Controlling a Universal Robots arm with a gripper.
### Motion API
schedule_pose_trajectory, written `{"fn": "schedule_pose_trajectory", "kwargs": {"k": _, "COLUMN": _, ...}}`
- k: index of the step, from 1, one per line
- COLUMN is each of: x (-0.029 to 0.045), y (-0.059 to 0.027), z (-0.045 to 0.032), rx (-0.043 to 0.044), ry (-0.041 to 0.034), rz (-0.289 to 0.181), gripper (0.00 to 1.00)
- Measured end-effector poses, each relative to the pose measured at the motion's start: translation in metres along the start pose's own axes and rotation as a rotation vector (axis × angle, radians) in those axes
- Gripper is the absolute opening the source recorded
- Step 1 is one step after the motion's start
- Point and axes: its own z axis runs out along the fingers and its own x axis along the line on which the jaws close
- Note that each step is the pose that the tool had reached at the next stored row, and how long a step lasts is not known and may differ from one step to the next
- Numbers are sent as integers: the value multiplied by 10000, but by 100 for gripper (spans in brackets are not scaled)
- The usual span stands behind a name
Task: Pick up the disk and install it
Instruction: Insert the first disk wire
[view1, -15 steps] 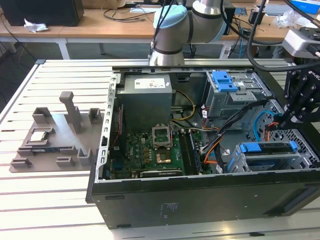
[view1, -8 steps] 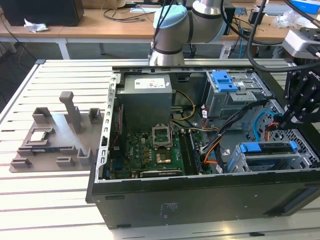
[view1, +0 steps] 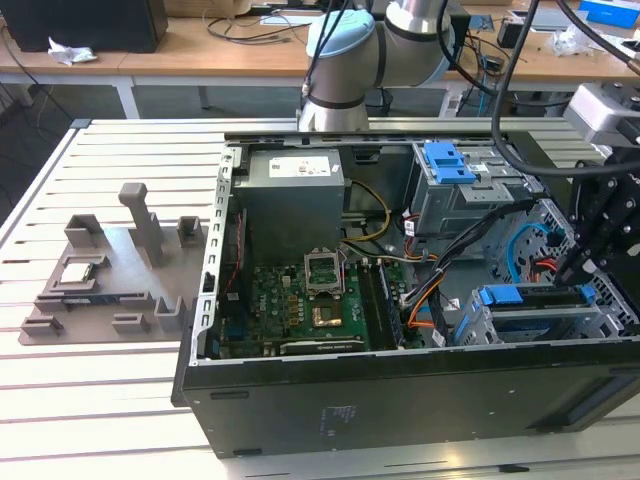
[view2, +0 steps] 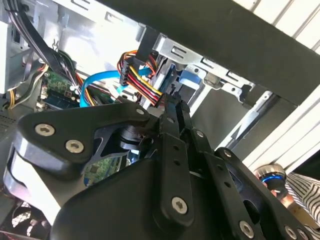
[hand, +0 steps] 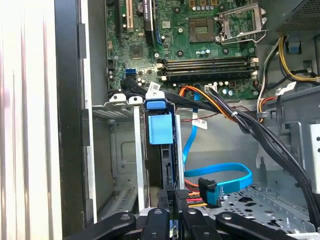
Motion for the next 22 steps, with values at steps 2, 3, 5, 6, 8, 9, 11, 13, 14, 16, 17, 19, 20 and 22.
{"fn": "schedule_pose_trajectory", "kwargs": {"k": 2, "x": 0, "y": 6, "z": 12, "rx": 1, "ry": -2, "rz": -3, "gripper": 16}}
{"fn": "schedule_pose_trajectory", "kwargs": {"k": 3, "x": 0, "y": 8, "z": 18, "rx": 0, "ry": -2, "rz": -2, "gripper": 16}}
{"fn": "schedule_pose_trajectory", "kwargs": {"k": 5, "x": 0, "y": 9, "z": 34, "rx": 0, "ry": -3, "rz": -1, "gripper": 16}}
{"fn": "schedule_pose_trajectory", "kwargs": {"k": 6, "x": -6, "y": 10, "z": 43, "rx": 0, "ry": -3, "rz": -1, "gripper": 16}}
{"fn": "schedule_pose_trajectory", "kwargs": {"k": 8, "x": -16, "y": 10, "z": 50, "rx": 0, "ry": -5, "rz": 0, "gripper": 16}}
{"fn": "schedule_pose_trajectory", "kwargs": {"k": 9, "x": -24, "y": 9, "z": 56, "rx": 0, "ry": -8, "rz": -1, "gripper": 16}}
{"fn": "schedule_pose_trajectory", "kwargs": {"k": 11, "x": -27, "y": 9, "z": 66, "rx": 0, "ry": -5, "rz": -6, "gripper": 16}}
{"fn": "schedule_pose_trajectory", "kwargs": {"k": 13, "x": -27, "y": 8, "z": 75, "rx": 0, "ry": -6, "rz": -12, "gripper": 16}}
{"fn": "schedule_pose_trajectory", "kwargs": {"k": 14, "x": -27, "y": 7, "z": 81, "rx": 0, "ry": -5, "rz": -13, "gripper": 16}}
{"fn": "schedule_pose_trajectory", "kwargs": {"k": 16, "x": -28, "y": 6, "z": 102, "rx": 1, "ry": -2, "rz": -19, "gripper": 16}}
{"fn": "schedule_pose_trajectory", "kwargs": {"k": 17, "x": -28, "y": 5, "z": 110, "rx": 0, "ry": -3, "rz": -21, "gripper": 16}}
{"fn": "schedule_pose_trajectory", "kwargs": {"k": 19, "x": -28, "y": 5, "z": 113, "rx": 1, "ry": -3, "rz": -23, "gripper": 16}}
{"fn": "schedule_pose_trajectory", "kwargs": {"k": 20, "x": -28, "y": 5, "z": 114, "rx": 1, "ry": -4, "rz": -23, "gripper": 16}}
{"fn": "schedule_pose_trajectory", "kwargs": {"k": 22, "x": -28, "y": 5, "z": 114, "rx": 1, "ry": -4, "rz": -30, "gripper": 16}}
